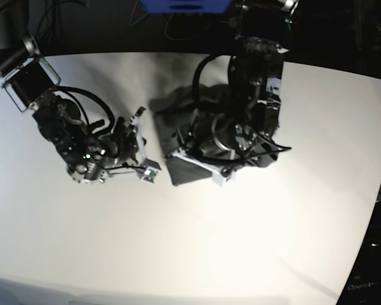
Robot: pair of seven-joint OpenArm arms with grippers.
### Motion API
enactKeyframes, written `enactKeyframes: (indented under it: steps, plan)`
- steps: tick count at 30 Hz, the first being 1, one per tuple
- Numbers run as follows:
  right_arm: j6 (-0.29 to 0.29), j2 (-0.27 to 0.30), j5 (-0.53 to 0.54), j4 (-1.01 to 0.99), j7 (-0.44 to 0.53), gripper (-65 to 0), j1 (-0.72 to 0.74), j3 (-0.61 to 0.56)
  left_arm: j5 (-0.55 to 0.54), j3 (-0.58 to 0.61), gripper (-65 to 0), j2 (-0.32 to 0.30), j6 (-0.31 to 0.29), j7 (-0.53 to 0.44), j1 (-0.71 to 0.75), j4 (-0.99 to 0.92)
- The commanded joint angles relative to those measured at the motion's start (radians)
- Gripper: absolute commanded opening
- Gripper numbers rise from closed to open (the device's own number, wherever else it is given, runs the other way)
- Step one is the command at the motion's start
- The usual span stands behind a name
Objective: Fold the T-shirt properly
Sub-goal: 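Press the left gripper along the bundle's folded edge to tuck it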
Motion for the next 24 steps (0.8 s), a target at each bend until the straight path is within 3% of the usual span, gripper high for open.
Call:
enactKeyframes:
  steps: [1, 4, 7, 16, 21, 24]
  plan:
    - [-0.001, 0.004, 0.003, 0.017, 0.012, -64.9, 0.023, 0.012, -0.012, 0.002, -62.1, 0.006, 0.004, -0.018, -0.022, -0.001]
    - [-0.001, 0.004, 0.003, 0.017, 0.012, -64.9, 0.023, 0.012, -0.012, 0.004, -62.1, 0.003, 0.005, -0.103, -0.028, -0.028]
    - [-0.001, 0.004, 0.003, 0.017, 0.014, -64.9, 0.016, 0.012, -0.012, 0.004, -62.1, 0.003, 0.005, -0.123, -0.026, -0.060]
    - [-0.001, 0.007, 0.003, 0.017, 0.014, -64.9, 0.013, 0.015, -0.012, -0.008, -62.1, -0.042, 0.005, -0.118, 0.005, -0.036]
    - [-0.001, 0.007, 0.003, 0.012, 0.049, -64.9, 0.011, 0.012, -0.012, -0.088, -62.1, -0.060, 0.005, -0.115, 0.057, 0.076]
    - [-0.001, 0.007, 0.003, 0.011, 0.050, -64.9, 0.011, 0.010, -0.012, -0.133, -62.1, -0.060, 0.005, -0.037, 0.078, 0.119]
